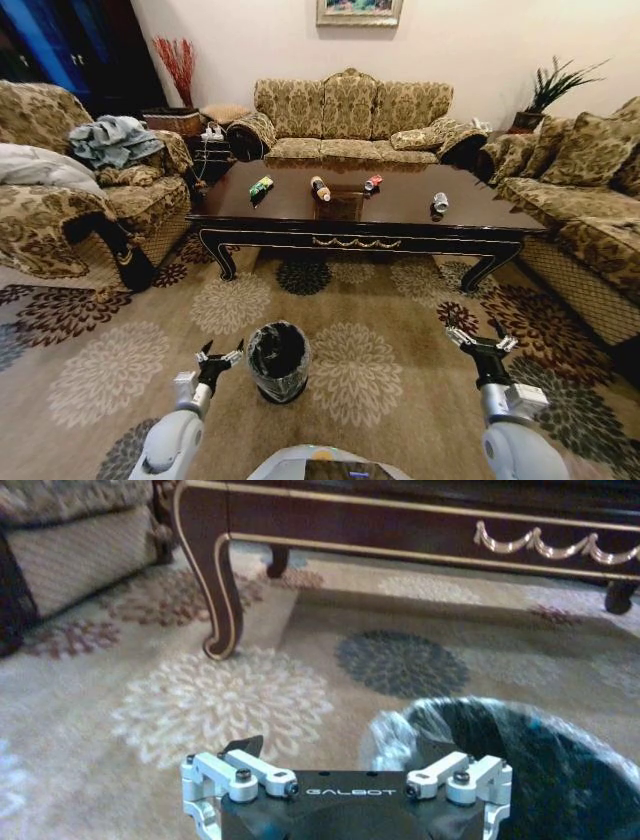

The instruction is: Move to the front of the table and place the trash on the table into the trash bin.

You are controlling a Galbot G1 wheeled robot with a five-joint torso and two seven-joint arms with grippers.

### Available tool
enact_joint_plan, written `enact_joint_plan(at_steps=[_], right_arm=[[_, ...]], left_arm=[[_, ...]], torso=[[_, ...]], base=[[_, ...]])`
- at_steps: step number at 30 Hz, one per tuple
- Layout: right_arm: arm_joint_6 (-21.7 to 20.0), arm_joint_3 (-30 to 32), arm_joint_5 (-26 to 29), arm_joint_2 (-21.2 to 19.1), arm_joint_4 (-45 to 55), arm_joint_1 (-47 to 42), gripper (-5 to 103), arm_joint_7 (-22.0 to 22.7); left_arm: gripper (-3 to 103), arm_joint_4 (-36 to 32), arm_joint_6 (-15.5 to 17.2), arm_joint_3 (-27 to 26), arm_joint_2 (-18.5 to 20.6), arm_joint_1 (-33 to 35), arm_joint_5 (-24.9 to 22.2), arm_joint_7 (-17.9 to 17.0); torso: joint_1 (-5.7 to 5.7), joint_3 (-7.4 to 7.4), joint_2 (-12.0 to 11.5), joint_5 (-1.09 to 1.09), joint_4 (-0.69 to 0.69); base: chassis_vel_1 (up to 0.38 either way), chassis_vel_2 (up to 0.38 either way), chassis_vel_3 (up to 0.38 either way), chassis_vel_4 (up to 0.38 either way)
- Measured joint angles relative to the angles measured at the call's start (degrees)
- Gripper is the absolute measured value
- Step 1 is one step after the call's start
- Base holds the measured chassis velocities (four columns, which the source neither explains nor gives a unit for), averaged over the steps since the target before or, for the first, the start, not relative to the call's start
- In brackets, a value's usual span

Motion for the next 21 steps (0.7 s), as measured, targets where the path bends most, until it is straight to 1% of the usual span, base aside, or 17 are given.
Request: enact_joint_plan(at_steps=[3,7,8,11,12,13,15,16,18,19,20,21], right_arm=[[-0.2,0.2,0.1,0.0,0.0,0.1,100,0.4],[-0.3,0.2,-0.1,0.1,-0.2,0.1,100,0.5],[-0.3,0.2,-0.2,0.2,-0.2,0.1,100,0.6],[-0.5,0.3,-0.3,0.5,-0.3,0.1,100,1.0],[-0.5,0.3,-0.3,0.5,-0.3,0.1,100,1.0],[-0.5,0.3,-0.3,0.5,-0.4,0.0,100,1.1],[-0.5,0.8,-0.2,0.3,-0.8,0.0,100,1.4],[-0.5,0.8,-0.2,0.3,-0.8,0.0,100,1.4],[-0.5,1.0,0.0,0.1,-1.0,0.0,100,1.6],[-0.5,1.0,0.0,0.1,-1.0,0.0,100,1.6],[-0.6,1.0,0.3,0.1,-1.1,0.1,100,1.8],[-0.7,1.0,0.5,0.1,-1.1,0.2,100,2.0]], left_arm=[[100,0.3,1.9,1.3,0.3,-0.9,-1.0,-0.1],[100,1.6,2.7,2.7,0.4,-2.5,-1.0,-0.6],[100,2.1,3.1,3.2,0.4,-3.2,-0.9,-1.0],[100,2.3,6.0,4.6,0.5,-4.4,-0.9,-2.4],[100,2.3,6.0,4.6,0.5,-4.4,-0.9,-2.4],[100,2.3,6.8,4.9,0.5,-4.7,-0.9,-2.7],[100,2.7,8.7,5.9,0.5,-5.7,-1.0,-4.7],[100,2.7,8.7,5.9,0.5,-5.7,-1.0,-4.7],[100,2.7,11.5,6.2,0.5,-6.3,-1.0,-5.3],[100,2.7,11.5,6.2,0.5,-6.3,-1.0,-5.3],[100,2.1,13.7,6.2,0.8,-6.4,-1.0,-5.3],[100,1.5,15.1,6.2,1.0,-6.4,-1.1,-5.3]], torso=[[-0.23,-0.61,-0.8,0.01,0.01],[-0.44,-1.04,-1.5,0.01,0.0],[-0.55,-1.24,-1.8,0.0,0.0],[-0.78,-1.82,-2.6,0.01,0.0],[-0.78,-1.82,-2.6,0.01,0.0],[-0.82,-1.95,-2.8,0.01,0.0],[-0.99,-2.48,-3.5,0.01,0.0],[-0.99,-2.48,-3.5,0.01,0.0],[-1.03,-2.74,-3.8,0.0,0.0],[-1.03,-2.74,-3.8,0.0,0.0],[-1.03,-2.8,-3.8,0.0,0.0],[-1.04,-2.83,-3.9,0.01,0.0]], base=[[0.0,0.0,0.0,0.0],[0.0,0.0,0.0,0.0],[0.0,0.0,0.0,0.0],[0.0,0.0,0.0,0.0],[0.0,0.0,0.0,0.0],[0.0,0.0,0.0,0.0],[0.0,0.0,0.0,0.0],[0.0,0.0,0.0,0.0],[0.0,0.0,0.0,0.0],[0.0,0.0,0.0,0.0],[0.0,0.0,0.0,0.0],[0.0,0.0,0.0,0.0]])
